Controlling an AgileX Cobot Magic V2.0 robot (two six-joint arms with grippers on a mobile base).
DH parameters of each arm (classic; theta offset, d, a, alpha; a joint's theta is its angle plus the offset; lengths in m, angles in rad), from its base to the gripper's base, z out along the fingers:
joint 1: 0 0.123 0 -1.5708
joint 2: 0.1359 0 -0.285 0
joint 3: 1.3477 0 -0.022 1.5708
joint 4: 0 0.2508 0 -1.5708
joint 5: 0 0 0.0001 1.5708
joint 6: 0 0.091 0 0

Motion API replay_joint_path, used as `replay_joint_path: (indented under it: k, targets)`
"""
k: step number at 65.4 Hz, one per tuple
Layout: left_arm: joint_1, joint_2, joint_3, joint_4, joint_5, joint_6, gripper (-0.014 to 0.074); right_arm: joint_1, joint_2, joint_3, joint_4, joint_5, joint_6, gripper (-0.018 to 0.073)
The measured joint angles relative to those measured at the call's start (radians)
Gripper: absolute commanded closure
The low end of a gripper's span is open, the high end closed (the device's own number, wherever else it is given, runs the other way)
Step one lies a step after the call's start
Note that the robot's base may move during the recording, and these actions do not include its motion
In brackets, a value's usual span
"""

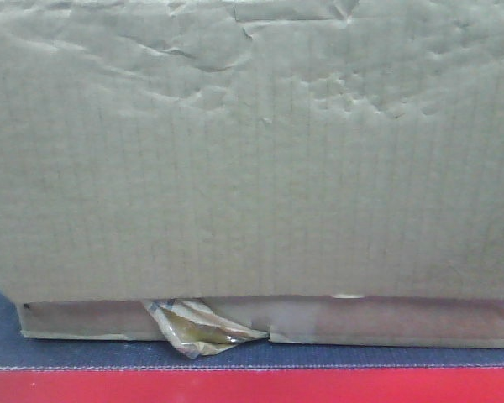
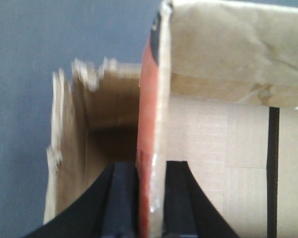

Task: Stack two boxes on right shelf middle

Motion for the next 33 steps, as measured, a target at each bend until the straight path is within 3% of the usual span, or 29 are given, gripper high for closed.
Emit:
replay_joint_path:
  k: [9,23,33]
  targets:
    - [0.000,0.002,0.099,0.005,-0.002,-0.026,0.0708,0.000,0.000,0.000,0.000,0.000,0.000,0.0724]
    - [0.000,0.002,0.251,-0.075,-0.062,-0.037,0.0708,0.000,0.000,0.000,0.000,0.000,0.000,0.0724]
    - [0.000,0.002,0.303,-0.085,-0.097,-0.040,0.0708,0.000,0.000,0.000,0.000,0.000,0.000,0.0724]
